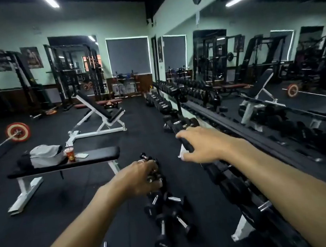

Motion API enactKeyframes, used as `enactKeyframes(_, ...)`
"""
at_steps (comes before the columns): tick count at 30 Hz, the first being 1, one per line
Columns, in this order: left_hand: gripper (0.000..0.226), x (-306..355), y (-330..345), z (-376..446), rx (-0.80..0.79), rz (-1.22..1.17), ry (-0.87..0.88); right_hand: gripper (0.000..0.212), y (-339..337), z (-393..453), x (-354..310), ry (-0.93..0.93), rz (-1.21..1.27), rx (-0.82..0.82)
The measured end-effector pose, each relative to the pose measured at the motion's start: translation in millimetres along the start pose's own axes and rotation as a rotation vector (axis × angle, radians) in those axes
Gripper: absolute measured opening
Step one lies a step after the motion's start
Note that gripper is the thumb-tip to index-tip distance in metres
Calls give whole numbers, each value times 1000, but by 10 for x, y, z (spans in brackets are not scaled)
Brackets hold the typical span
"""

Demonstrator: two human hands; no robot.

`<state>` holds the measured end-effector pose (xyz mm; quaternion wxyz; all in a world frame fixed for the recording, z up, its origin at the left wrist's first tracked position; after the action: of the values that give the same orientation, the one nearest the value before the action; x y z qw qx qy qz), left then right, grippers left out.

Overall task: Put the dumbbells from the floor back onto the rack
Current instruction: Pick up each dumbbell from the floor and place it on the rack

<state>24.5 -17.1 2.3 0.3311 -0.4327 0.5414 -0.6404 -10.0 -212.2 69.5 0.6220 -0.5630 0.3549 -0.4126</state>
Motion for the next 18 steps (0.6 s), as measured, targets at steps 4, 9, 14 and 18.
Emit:
enactKeyframes(4, 55, -236, 362, 538, -105, -12, -33, 64, 482, 475, 198, 41, -8, -116)
enactKeyframes(9, 47, -447, 934, 1243, -232, -51, -39, 65, 1106, 971, 726, 89, 92, -149)
enactKeyframes(14, 61, -556, 1565, 2062, -346, -78, -113, 65, 1858, 1518, 1438, 85, 175, -236)
enactKeyframes(18, 46, -669, 2044, 2625, -417, -134, -233, 62, 2534, 2016, 1932, 58, 259, -310)
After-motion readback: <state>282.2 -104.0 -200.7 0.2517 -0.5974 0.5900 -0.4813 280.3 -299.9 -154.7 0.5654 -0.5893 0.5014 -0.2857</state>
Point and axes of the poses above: each hand's wrist, its own z-axis towards the middle knuckle, its own y-axis out of the palm, x = y × z, the point moved 3 cm from there along z, towards the middle knuckle, and after that the axes turned 11 degrees about -y, right-handed, at the moved point
